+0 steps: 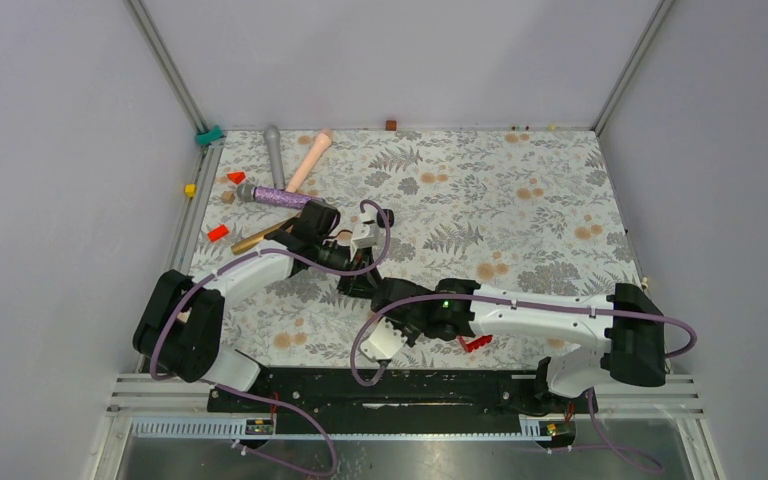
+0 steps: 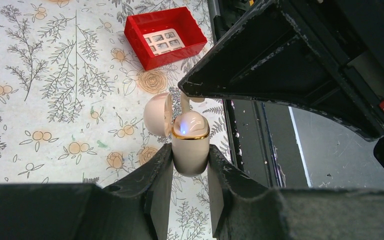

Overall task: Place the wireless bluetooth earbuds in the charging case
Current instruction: Place the earbud in the charging case.

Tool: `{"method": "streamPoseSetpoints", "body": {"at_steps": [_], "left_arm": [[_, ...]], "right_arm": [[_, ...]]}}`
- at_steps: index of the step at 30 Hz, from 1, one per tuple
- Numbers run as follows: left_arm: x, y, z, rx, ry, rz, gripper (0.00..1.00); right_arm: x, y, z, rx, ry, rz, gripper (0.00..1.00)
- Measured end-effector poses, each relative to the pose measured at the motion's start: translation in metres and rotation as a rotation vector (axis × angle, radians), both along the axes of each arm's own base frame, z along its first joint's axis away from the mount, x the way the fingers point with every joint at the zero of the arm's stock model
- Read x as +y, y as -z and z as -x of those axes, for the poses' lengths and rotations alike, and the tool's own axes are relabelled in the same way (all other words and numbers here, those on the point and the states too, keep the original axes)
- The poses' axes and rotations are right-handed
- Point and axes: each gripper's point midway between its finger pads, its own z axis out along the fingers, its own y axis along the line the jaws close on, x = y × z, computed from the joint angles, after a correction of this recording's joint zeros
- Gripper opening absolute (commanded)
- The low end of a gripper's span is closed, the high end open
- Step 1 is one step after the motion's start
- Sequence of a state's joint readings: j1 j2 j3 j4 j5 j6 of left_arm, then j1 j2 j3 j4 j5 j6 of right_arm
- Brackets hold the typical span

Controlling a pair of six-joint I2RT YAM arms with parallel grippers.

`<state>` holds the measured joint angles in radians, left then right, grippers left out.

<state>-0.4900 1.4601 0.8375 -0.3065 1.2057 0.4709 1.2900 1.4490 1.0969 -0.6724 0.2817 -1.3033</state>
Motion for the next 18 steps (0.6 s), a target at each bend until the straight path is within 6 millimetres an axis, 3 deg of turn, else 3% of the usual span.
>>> {"method": "streamPoseSetpoints", "body": {"at_steps": [18], "left_arm": [[0.000, -0.001, -0.003, -0.018, 0.000, 0.007, 0.00]], "right_arm": [[0.014, -0.006, -0.003, -0.014, 0.036, -0.076, 0.38]]}}
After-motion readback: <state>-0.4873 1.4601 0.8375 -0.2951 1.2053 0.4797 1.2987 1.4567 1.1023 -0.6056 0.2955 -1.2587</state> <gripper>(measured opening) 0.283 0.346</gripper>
